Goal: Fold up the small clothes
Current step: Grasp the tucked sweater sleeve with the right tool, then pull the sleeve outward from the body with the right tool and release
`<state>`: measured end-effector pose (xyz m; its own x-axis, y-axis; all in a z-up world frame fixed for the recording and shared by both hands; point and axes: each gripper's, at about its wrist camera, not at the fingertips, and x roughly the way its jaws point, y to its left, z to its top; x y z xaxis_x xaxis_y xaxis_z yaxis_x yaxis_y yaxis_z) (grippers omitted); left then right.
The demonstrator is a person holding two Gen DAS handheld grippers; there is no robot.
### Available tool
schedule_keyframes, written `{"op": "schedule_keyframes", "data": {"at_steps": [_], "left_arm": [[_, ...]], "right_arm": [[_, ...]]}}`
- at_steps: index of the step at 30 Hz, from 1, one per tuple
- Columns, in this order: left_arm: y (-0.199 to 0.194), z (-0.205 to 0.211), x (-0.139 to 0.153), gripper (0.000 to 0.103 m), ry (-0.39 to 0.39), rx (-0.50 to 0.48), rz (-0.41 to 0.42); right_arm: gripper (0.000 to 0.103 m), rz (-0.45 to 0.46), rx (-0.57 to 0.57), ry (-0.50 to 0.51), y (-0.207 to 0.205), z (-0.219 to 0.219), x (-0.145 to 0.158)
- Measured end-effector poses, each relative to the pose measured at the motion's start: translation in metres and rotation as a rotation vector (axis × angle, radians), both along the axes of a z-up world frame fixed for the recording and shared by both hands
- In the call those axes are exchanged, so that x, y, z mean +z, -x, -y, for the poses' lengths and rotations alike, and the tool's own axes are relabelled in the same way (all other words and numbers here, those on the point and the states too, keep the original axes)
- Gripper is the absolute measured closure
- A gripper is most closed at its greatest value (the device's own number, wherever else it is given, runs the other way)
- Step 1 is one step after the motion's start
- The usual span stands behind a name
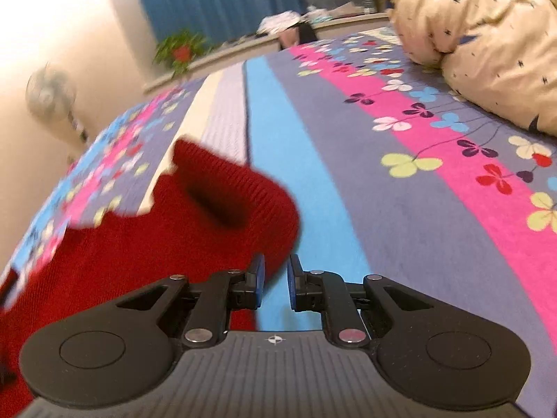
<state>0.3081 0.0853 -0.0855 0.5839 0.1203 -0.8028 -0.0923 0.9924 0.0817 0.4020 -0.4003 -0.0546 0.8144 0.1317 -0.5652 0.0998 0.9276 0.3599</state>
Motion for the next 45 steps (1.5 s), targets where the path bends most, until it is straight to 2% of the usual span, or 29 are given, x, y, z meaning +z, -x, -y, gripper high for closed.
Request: {"op": "schedule_keyframes", "data": {"at_steps": [3, 4, 10, 13, 15, 16, 17, 18, 22, 26, 28, 29, 31, 33, 35, 36, 38, 40, 41, 43, 45], "left_arm": [[-0.003, 0.004, -0.005, 0.063, -0.019, -0.003, 0.004], [-0.003, 0.003, -0.005, 0.063, -0.023, -0.002, 0.005], [-0.004, 0.002, -0.003, 0.063, -0.021, 0.009, 0.007], [-0.001, 0.004, -0.004, 0.063, -0.035, 0.001, 0.013], [-0.002, 0.004, -0.004, 0.063, -0.037, 0.001, 0.015], [-0.003, 0.004, -0.004, 0.063, -0.035, 0.003, 0.015], [-0.003, 0.003, -0.004, 0.063, -0.032, 0.004, 0.015], [-0.003, 0.003, -0.004, 0.063, -0.031, 0.005, 0.015], [-0.004, 0.003, -0.004, 0.063, -0.023, 0.013, 0.013], [-0.006, 0.001, -0.001, 0.063, -0.002, 0.028, 0.004], [-0.007, -0.001, 0.001, 0.063, 0.016, 0.033, -0.002], [-0.007, -0.002, 0.002, 0.063, 0.026, 0.035, -0.004], [-0.006, -0.004, 0.003, 0.063, 0.047, 0.035, -0.010], [-0.006, -0.006, 0.004, 0.063, 0.060, 0.039, -0.013], [-0.006, -0.006, 0.005, 0.063, 0.069, 0.047, -0.018], [-0.006, -0.006, 0.006, 0.063, 0.078, 0.050, -0.022], [-0.005, -0.007, 0.007, 0.060, 0.099, 0.054, -0.029], [-0.005, -0.008, 0.009, 0.058, 0.115, 0.049, -0.034], [-0.005, -0.008, 0.009, 0.057, 0.119, 0.045, -0.036], [-0.005, -0.007, 0.009, 0.057, 0.118, 0.043, -0.037], [-0.005, -0.006, 0.008, 0.057, 0.117, 0.042, -0.038]], "right_arm": [[0.065, 0.028, -0.036, -0.074, -0.025, 0.016, -0.012], [0.061, 0.028, -0.046, -0.096, -0.034, 0.021, -0.017], [0.058, -0.001, -0.084, -0.204, -0.077, 0.037, -0.046], [0.055, -0.007, -0.031, -0.229, -0.095, 0.034, -0.053], [0.055, -0.002, -0.008, -0.211, -0.102, 0.028, -0.054], [0.060, 0.005, 0.006, -0.205, -0.103, 0.024, -0.053], [0.072, 0.013, 0.034, -0.212, -0.104, 0.021, -0.053], [0.092, 0.018, 0.073, -0.220, -0.105, 0.018, -0.052], [0.094, 0.096, 0.214, -0.142, -0.095, -0.007, -0.030], [0.094, 0.227, 0.367, -0.068, -0.061, -0.038, 0.020], [0.094, 0.287, 0.509, 0.014, -0.029, -0.067, 0.046], [0.094, 0.288, 0.588, 0.047, -0.013, -0.082, 0.054], [0.094, 0.207, 0.747, 0.097, 0.016, -0.114, 0.052], [0.094, 0.099, 0.861, 0.181, 0.041, -0.144, 0.032], [0.092, 0.009, 0.882, 0.290, 0.059, -0.167, 0.008], [0.090, -0.001, 0.852, 0.292, 0.063, -0.170, 0.004], [0.087, 0.006, 0.745, 0.156, 0.058, -0.159, 0.011], [0.059, 0.039, 0.570, -0.069, 0.048, -0.136, 0.019], [0.053, 0.056, 0.510, -0.152, 0.044, -0.126, 0.020], [0.051, 0.075, 0.406, -0.259, 0.033, -0.115, 0.020], [0.050, 0.077, 0.358, -0.372, 0.019, -0.108, 0.015]]}}
